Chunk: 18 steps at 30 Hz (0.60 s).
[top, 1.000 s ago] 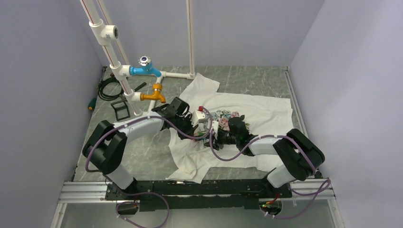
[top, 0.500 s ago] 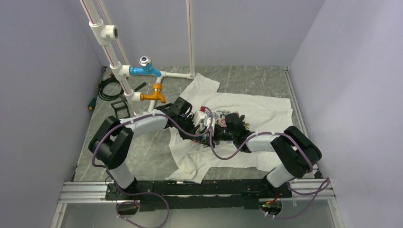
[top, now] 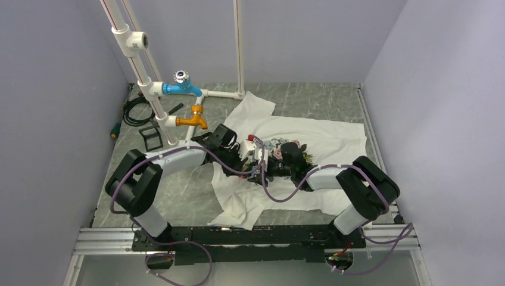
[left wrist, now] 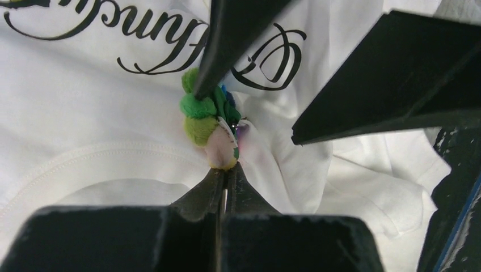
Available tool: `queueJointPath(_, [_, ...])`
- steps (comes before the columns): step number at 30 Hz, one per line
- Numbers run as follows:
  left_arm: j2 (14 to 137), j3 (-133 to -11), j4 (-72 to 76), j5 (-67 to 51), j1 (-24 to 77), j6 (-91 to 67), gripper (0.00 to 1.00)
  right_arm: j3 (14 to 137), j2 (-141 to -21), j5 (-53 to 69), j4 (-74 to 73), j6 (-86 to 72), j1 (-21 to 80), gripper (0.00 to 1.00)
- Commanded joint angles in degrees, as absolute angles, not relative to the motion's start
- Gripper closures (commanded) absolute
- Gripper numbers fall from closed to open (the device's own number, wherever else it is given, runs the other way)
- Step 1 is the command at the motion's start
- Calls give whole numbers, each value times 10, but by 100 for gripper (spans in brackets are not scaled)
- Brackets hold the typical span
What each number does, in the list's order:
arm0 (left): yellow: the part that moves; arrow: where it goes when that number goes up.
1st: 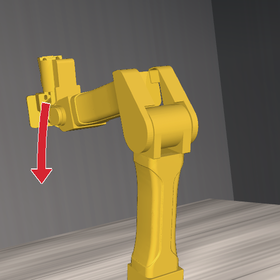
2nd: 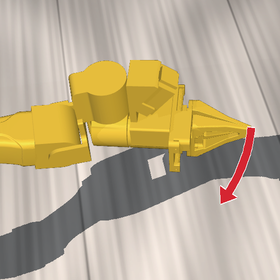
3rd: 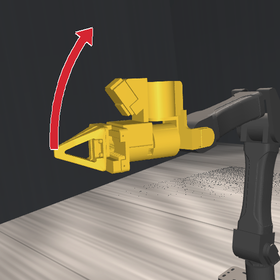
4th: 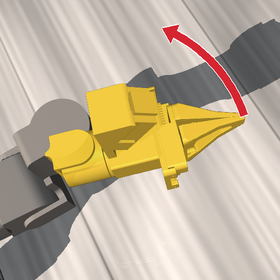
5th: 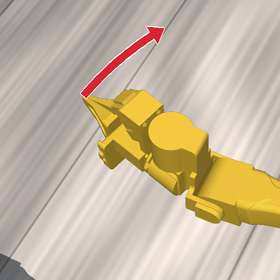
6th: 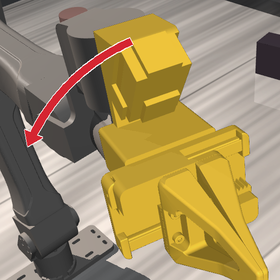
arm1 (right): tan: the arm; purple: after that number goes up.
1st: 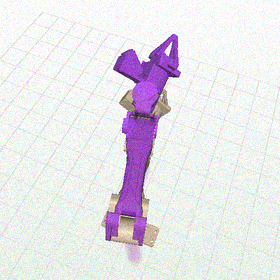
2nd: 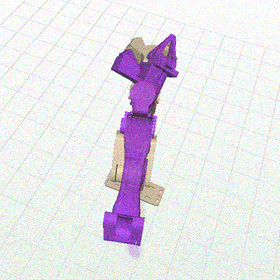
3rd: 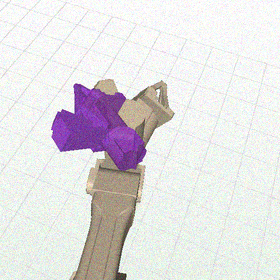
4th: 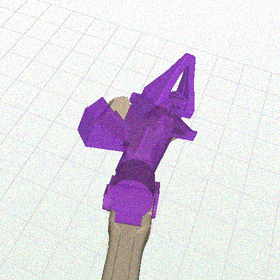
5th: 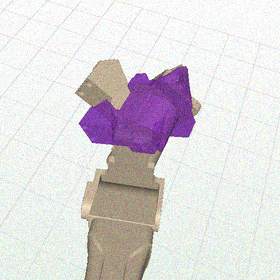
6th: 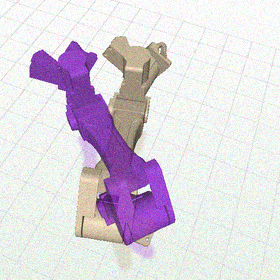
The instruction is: Remove the brooch from the garment
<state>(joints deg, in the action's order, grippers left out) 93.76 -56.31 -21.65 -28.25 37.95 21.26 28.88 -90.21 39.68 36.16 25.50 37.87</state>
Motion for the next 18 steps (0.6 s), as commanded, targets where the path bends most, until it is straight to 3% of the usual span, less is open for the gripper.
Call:
queueJointPath(1, [895,-549,-205,-327,396,274,100,285,-869,384,381,232,346,36])
queueJointPath(18, [893,-542,-184,-344,387,282,100,266,-882,458,422,231,342,38])
